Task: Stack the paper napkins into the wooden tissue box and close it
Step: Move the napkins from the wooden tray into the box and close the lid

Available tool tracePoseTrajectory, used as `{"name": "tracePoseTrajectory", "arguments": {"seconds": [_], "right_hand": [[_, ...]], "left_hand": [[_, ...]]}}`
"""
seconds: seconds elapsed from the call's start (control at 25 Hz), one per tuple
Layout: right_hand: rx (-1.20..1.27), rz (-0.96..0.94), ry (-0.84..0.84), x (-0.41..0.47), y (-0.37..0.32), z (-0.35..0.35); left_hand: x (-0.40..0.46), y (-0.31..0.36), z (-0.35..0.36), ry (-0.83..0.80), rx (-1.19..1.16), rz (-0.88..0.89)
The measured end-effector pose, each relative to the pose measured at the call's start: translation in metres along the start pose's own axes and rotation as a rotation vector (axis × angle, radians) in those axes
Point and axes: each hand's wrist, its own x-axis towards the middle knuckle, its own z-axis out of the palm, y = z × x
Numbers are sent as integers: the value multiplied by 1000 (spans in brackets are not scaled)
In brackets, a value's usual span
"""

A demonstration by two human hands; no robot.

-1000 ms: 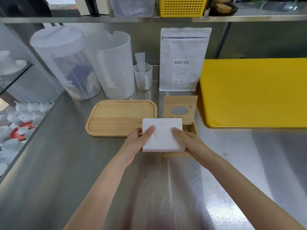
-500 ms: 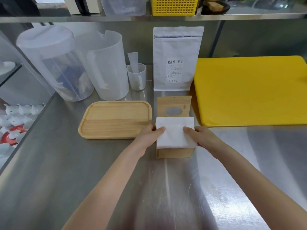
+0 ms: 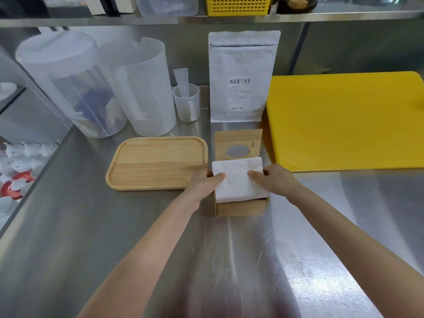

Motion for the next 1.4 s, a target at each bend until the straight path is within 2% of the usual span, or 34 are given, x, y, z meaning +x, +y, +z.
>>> {"name": "tracePoseTrajectory", "arguments": {"seconds": [0.32, 0.56, 0.72, 0.88, 1.12, 1.24, 1.32, 1.4], "right_hand": [[-184, 0, 19, 3, -12, -6], [-55, 28, -6, 10, 1, -4], [-174, 34, -8, 13, -4, -3], [-142, 29, 31, 12, -3, -1], [-181, 7, 113, 8, 3, 3], [-246, -181, 237, -2, 9, -1], [-390, -449, 273, -13, 13, -4], [-560, -654, 197, -23, 16, -5]], "left_hand": [[4, -4, 12, 51, 70, 29], [6, -8, 14, 83, 125, 51], [12, -10, 16, 122, 179, 47], [14, -13, 15, 132, 177, 58], [7, -16, 20, 272, 519, 174], [-6, -11, 16, 385, 810, 398], [-11, -8, 7, 291, 973, 608], [-13, -8, -4, 115, 1199, 670]]}}
